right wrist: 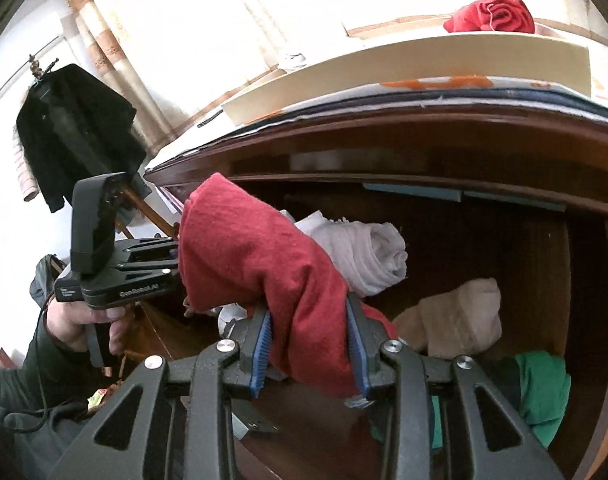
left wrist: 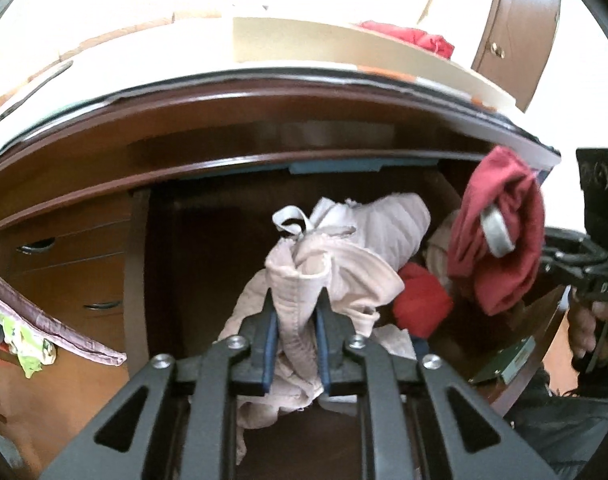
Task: Take underwear out of drawer
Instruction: 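Lift the beige garment with the left tool while the right tool lifts the dark red garment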
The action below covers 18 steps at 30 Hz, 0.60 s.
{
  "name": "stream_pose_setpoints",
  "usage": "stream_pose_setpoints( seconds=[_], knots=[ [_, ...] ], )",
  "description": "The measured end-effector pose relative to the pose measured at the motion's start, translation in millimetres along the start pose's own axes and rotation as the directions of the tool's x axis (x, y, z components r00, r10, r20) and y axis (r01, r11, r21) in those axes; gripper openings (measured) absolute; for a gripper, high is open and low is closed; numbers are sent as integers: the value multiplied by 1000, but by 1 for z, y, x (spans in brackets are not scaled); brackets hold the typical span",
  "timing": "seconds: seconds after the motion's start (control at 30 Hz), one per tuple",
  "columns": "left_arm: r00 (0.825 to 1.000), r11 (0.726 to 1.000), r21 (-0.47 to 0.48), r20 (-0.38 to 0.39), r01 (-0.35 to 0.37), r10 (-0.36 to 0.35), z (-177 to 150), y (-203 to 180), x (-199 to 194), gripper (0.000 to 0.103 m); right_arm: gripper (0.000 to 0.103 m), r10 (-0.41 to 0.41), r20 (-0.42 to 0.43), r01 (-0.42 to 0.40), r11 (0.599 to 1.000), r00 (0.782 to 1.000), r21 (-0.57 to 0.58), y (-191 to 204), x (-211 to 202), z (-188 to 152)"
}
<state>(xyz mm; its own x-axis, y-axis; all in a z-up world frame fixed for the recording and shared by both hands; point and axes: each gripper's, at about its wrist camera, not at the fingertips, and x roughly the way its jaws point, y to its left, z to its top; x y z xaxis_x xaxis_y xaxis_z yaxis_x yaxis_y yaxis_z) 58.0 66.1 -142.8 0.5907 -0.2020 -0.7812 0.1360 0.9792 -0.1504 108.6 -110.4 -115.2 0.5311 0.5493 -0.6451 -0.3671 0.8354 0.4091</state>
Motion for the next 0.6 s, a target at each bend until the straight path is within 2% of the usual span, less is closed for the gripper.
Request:
stream_pose_setpoints(
  seconds=[0.3, 0.6],
  knots=[
    [997, 999, -37, 82, 9, -6, -3, 1, -14, 14, 36, 17, 38, -18, 999, 999, 27, -3, -2, -9],
    [991, 997, -67, 132, 28, -19, -10, 3, -23, 13, 36, 39, 69, -42, 998, 997, 43, -6, -5, -13]
  ],
)
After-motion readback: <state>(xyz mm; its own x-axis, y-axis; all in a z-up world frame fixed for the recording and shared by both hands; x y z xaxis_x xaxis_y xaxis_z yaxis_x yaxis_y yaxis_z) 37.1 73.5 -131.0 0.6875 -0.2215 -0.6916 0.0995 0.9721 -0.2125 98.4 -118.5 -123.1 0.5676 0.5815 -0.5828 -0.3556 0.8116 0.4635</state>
